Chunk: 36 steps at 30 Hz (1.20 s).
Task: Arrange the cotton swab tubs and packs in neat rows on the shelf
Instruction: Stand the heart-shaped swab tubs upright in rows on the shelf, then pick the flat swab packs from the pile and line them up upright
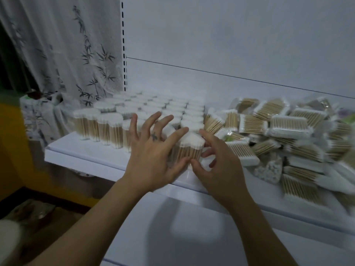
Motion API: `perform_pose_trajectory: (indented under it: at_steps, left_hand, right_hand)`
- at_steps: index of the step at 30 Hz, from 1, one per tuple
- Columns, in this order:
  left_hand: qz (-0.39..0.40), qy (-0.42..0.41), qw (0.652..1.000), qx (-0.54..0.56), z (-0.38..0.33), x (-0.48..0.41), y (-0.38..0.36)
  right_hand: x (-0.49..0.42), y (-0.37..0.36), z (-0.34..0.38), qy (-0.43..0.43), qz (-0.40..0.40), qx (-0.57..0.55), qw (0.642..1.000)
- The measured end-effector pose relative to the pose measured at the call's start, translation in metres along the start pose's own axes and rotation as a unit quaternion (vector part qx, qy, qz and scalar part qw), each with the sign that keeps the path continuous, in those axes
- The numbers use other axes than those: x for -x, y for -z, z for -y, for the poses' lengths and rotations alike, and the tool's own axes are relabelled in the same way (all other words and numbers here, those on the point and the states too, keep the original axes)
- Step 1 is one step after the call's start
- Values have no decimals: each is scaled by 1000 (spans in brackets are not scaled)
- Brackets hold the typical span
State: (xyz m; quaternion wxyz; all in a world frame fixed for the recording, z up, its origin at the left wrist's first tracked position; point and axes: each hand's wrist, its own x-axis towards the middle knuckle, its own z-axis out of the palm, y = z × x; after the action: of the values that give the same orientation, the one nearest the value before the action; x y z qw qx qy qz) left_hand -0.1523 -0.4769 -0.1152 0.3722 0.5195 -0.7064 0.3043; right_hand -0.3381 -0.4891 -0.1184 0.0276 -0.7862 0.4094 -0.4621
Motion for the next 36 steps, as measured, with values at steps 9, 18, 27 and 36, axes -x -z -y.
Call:
perform_pose_trajectory:
  at_steps: [9,18,27,36]
  left_hand:
    - [51,18,999,6,6,2,-4]
    - [65,27,996,47,1,1,2]
    - [-8,32,987,157,6,-24,10]
    - [95,17,987,131,24,-81,8]
  right_hand:
    - [2,-4,5,-7,14,-5,1000]
    - [-20,16,14,-80,-111,90,987]
    - [-100,27,-4,-277,73,261,922]
    - [-121,10,-5,-320,155,321,878]
